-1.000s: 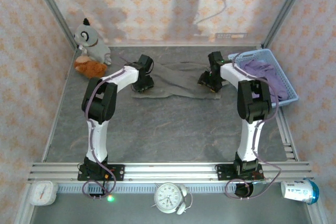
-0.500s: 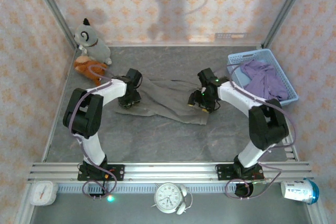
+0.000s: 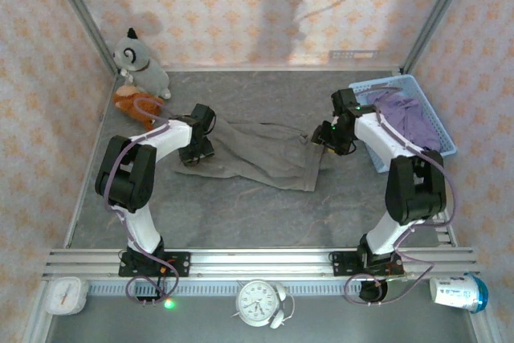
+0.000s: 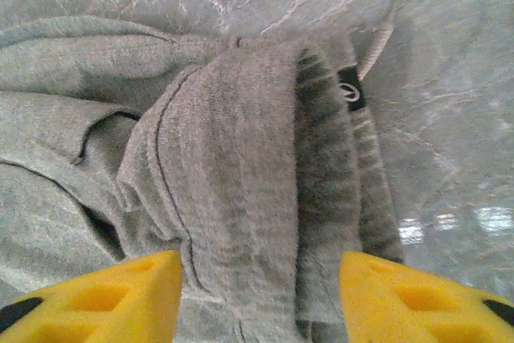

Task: Fold and stack the mixed laundry pile

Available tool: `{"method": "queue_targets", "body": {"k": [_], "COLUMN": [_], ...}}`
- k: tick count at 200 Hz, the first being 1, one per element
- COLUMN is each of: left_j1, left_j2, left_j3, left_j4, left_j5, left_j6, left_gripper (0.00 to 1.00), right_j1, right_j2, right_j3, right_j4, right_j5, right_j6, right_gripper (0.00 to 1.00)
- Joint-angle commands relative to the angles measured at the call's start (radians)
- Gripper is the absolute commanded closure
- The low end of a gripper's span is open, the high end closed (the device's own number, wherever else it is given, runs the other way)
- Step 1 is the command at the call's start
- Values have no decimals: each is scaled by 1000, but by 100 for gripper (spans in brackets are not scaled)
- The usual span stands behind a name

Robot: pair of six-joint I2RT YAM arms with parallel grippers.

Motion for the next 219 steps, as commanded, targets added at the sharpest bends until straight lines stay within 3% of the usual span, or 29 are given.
{"method": "queue_targets", "body": {"k": [1, 48, 76, 102, 122, 181, 219], "left_j1": [6, 5, 5, 5, 6, 6, 5], "left_j2": [-9, 1, 5, 3, -2, -15, -34], "left_j3": [21, 13, 10, 0, -16, -53, -70], "left_j4": [-46, -46, -45, -41, -33, -24, -23], "left_j5": [-18, -15, -15, -15, -15, -28, -27], "left_j6": [12, 14, 15, 17, 14, 20, 21], "left_gripper": [47, 47, 47, 47, 47, 47, 47], "right_j1": [6, 6, 6, 5, 4, -34, -58], "right_j2": [22, 9, -8, -20, -36, -52, 178], "right_j3": [-30, -106, -122, -120, -97, 82, 225], "right_j4": [62, 132, 161, 166, 147, 80, 125], "right_j5": [-25, -66, -95, -96, -95, -72, -23], "right_j6": [-2, 20, 35, 48, 51, 96, 126], "right_gripper": [48, 55, 65, 80, 100, 100, 100]}}
